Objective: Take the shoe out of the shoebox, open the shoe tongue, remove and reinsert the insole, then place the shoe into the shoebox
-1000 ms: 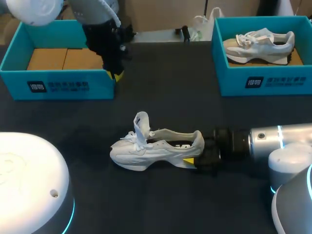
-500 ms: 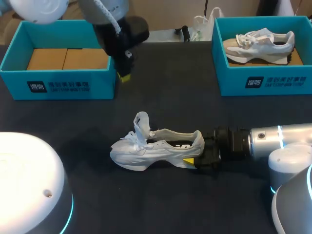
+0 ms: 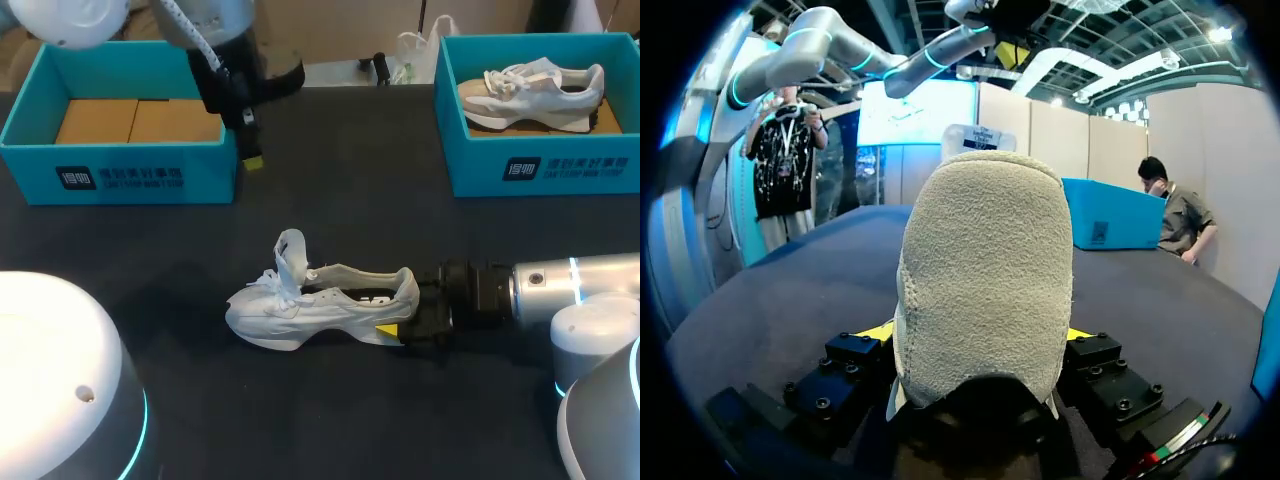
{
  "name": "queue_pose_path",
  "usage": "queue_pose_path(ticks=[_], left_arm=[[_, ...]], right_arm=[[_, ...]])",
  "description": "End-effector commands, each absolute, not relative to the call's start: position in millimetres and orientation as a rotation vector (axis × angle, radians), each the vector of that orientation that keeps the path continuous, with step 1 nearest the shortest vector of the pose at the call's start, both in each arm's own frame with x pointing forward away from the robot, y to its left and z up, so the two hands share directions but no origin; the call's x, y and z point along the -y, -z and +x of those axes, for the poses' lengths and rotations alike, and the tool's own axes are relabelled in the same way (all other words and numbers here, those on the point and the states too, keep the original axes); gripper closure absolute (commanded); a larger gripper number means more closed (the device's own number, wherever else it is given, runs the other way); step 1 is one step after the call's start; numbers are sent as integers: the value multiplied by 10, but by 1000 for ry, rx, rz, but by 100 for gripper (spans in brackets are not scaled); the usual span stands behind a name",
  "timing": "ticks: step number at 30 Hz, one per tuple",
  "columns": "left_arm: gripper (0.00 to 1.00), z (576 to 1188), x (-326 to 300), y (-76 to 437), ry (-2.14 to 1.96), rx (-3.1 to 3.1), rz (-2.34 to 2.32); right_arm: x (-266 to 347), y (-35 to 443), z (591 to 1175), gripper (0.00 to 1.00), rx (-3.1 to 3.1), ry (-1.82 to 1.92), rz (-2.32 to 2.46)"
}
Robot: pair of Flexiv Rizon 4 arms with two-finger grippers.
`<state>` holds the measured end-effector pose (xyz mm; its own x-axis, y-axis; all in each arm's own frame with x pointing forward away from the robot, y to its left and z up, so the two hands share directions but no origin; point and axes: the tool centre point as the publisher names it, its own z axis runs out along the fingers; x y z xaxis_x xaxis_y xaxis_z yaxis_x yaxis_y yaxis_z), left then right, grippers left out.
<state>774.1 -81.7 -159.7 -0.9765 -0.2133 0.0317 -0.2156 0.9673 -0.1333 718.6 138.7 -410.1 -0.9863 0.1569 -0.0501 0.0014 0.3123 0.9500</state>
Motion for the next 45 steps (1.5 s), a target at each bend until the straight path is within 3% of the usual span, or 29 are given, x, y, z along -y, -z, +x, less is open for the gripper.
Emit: queue_pose_path(ticks=[1,26,45], left_arm=[[100,7739,806,1606,-217,3100,336],[100,7257,1448,2130,-274,3117,-205],[100,7238,1707,2317,-290,3076,-221]], right_arm=[[-1388,4085,7182,100,-2437,-1758,149],[-1388,4085,7182,100,-2437,-1758,149],[-1388,4085,7182,100,-2437,-1758,149]])
